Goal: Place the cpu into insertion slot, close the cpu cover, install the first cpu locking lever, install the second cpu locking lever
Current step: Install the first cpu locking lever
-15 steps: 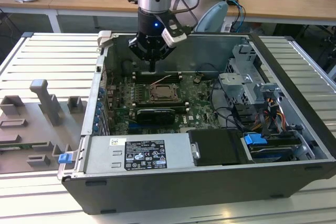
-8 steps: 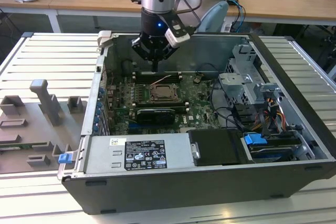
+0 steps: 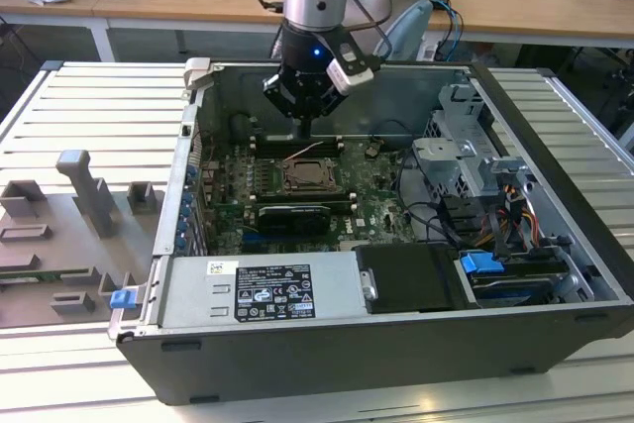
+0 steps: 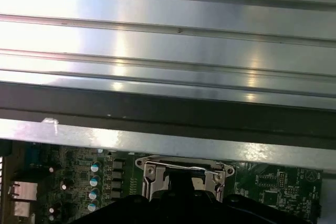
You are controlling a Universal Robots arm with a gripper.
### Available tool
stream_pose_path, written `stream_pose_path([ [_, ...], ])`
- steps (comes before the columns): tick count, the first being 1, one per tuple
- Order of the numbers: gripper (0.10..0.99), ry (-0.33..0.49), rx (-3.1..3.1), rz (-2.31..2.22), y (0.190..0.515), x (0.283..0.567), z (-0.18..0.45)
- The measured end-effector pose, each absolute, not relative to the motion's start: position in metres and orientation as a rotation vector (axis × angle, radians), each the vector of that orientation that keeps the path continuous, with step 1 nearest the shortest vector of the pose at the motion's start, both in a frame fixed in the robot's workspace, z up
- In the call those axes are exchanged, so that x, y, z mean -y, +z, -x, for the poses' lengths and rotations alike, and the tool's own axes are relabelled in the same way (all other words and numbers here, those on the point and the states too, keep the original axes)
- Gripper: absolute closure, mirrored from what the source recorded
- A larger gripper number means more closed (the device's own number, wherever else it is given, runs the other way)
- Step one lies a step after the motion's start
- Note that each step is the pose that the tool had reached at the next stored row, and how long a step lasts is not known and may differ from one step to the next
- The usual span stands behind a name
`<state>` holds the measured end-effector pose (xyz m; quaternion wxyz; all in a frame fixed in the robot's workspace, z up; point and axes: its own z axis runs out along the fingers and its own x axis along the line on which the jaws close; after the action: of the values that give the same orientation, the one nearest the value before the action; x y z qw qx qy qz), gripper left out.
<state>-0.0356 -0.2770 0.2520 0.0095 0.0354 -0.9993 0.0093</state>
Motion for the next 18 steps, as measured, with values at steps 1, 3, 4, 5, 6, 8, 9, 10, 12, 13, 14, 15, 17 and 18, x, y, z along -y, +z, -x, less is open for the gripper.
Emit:
stream_pose_path([
  [1,0.98,0.023,3.121,-0.104,0.251,0.277,0.035],
  [3,0.98,0.002,3.122,-0.097,0.25,0.277,0.035],
  [4,0.98,-0.001,3.122,-0.096,0.248,0.277,0.035],
  [5,0.98,-0.001,3.122,-0.096,0.246,0.277,0.035],
  [6,0.98,-0.002,3.122,-0.096,0.244,0.277,0.035],
  [8,0.98,-0.008,3.122,-0.095,0.242,0.277,0.035],
  [9,0.98,-0.019,3.122,-0.092,0.241,0.277,0.035],
  [10,0.98,-0.039,3.123,-0.082,0.24,0.277,0.035],
  [12,0.98,-0.041,3.123,-0.079,0.235,0.277,0.033],
  [13,0.98,-0.041,3.123,-0.079,0.233,0.276,0.033],
  [14,0.98,-0.041,3.123,-0.079,0.232,0.276,0.033],
  [15,0.98,-0.041,3.123,-0.079,0.231,0.276,0.032],
  [17,0.98,-0.041,3.123,-0.079,0.23,0.275,0.031],
  [18,0.98,-0.041,3.123,-0.079,0.229,0.275,0.031],
])
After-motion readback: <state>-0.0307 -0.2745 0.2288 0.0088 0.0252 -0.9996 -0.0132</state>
